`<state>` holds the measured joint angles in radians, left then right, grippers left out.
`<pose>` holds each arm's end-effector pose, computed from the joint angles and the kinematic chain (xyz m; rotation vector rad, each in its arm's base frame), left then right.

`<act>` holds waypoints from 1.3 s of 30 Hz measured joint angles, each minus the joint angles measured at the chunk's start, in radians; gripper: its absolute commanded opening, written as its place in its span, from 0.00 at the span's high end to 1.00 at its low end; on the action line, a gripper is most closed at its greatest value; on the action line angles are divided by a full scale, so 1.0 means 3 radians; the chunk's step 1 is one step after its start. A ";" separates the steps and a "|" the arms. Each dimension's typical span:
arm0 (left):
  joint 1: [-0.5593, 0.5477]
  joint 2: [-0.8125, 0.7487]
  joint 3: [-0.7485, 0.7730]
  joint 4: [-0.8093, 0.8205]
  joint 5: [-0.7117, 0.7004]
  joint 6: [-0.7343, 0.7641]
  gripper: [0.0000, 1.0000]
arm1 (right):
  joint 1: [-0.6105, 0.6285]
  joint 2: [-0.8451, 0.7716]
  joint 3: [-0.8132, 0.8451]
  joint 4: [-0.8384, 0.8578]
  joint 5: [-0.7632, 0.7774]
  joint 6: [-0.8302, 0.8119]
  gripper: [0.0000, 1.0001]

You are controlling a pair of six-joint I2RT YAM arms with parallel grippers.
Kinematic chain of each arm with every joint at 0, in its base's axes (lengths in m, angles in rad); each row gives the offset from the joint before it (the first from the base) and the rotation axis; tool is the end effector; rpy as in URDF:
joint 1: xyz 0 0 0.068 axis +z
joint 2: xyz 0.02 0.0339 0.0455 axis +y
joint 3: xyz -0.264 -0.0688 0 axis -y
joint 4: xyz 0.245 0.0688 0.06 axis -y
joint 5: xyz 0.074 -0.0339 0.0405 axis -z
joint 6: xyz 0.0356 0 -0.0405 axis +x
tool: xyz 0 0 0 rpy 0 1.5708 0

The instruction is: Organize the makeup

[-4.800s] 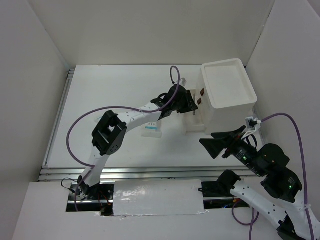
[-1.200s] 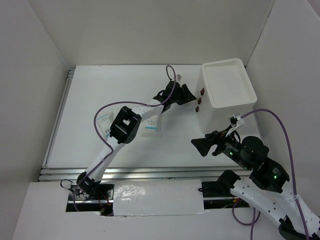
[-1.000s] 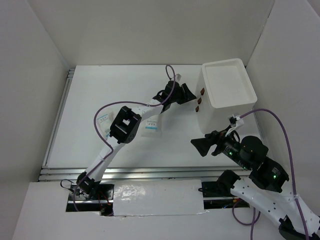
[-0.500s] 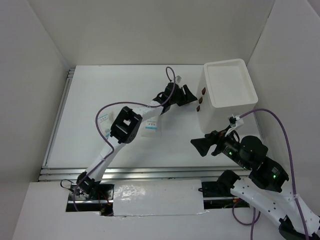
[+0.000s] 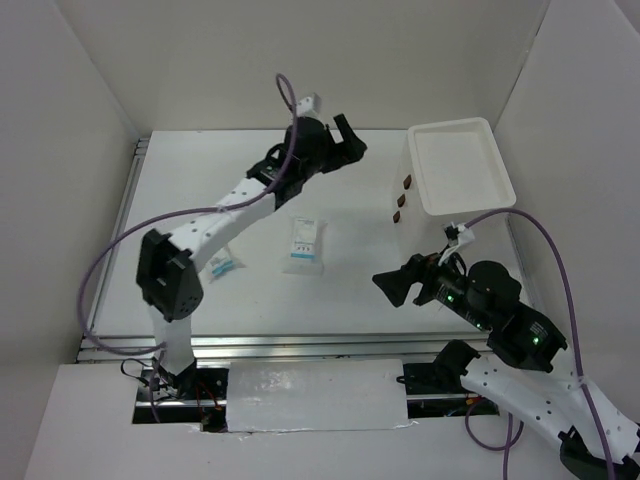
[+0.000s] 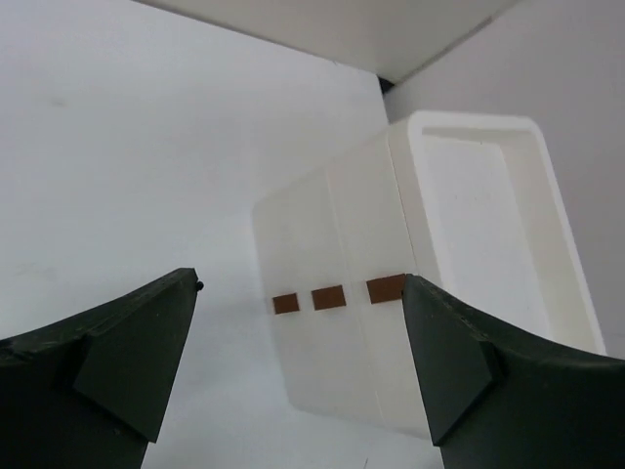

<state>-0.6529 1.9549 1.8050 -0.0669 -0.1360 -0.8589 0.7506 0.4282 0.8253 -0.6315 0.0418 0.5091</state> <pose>0.3817 -0.2859 0.3575 -0.2969 1.8674 -0.9473 0.0662 0.0597 0.3478 -0.1967 1.8795 0.8466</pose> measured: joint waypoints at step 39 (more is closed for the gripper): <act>0.0078 -0.4785 -0.2464 -0.3405 -0.1392 0.0244 0.01 | 0.0137 0.5709 0.2681 0.0135 0.0890 0.0741 0.07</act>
<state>-0.6296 0.5194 1.0657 -1.0885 -0.5537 -0.7856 0.7918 2.1410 1.6295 -0.5911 0.3088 0.7315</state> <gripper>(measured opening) 0.994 0.967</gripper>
